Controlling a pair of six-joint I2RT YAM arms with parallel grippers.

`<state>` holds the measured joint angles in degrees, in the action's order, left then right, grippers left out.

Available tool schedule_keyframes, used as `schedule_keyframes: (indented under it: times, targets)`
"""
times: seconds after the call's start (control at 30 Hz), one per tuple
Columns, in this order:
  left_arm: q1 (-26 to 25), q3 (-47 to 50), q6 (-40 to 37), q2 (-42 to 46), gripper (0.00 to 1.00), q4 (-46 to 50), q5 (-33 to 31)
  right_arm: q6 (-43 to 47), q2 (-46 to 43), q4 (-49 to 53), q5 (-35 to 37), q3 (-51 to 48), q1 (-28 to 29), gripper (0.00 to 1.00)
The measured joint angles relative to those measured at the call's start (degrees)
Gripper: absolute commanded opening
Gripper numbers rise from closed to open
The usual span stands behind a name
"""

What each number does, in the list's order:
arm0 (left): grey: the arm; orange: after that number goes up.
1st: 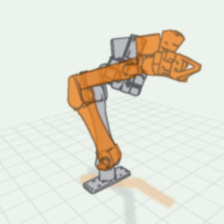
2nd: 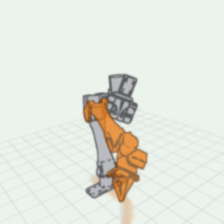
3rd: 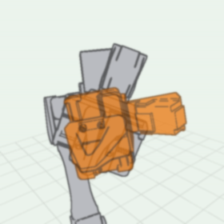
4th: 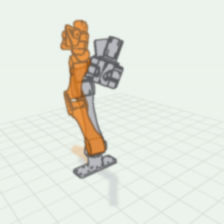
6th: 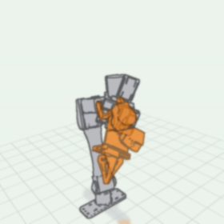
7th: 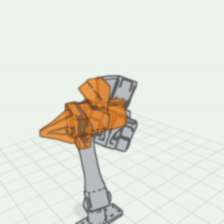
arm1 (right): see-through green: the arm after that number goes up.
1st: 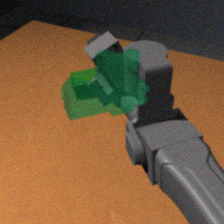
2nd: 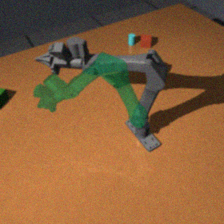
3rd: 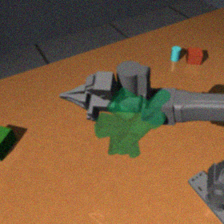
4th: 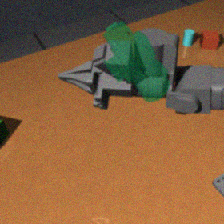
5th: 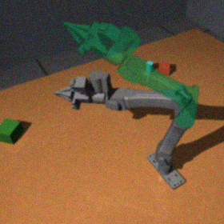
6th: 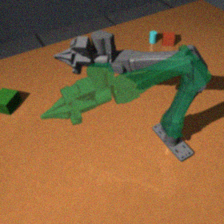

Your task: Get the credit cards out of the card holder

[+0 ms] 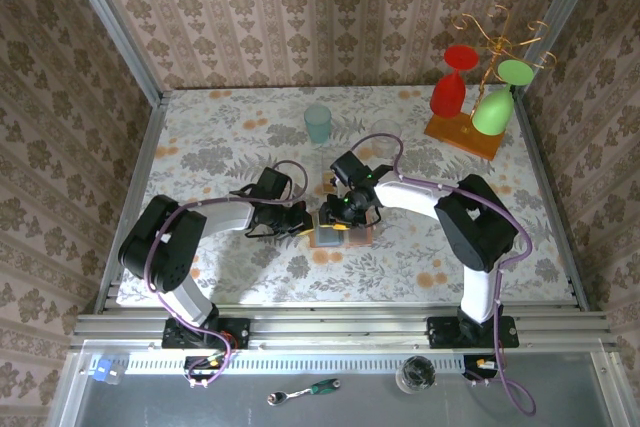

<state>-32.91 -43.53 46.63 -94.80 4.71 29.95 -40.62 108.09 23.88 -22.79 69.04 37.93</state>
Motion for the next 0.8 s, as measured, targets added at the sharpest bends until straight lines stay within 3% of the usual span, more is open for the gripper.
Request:
schedule_keyframes:
  times: [0.8]
  targets:
    - [0.0,0.0,-0.4,-0.1,0.0,1.3,0.0,1.2,0.0,2.4,4.5,0.0,0.0,0.37]
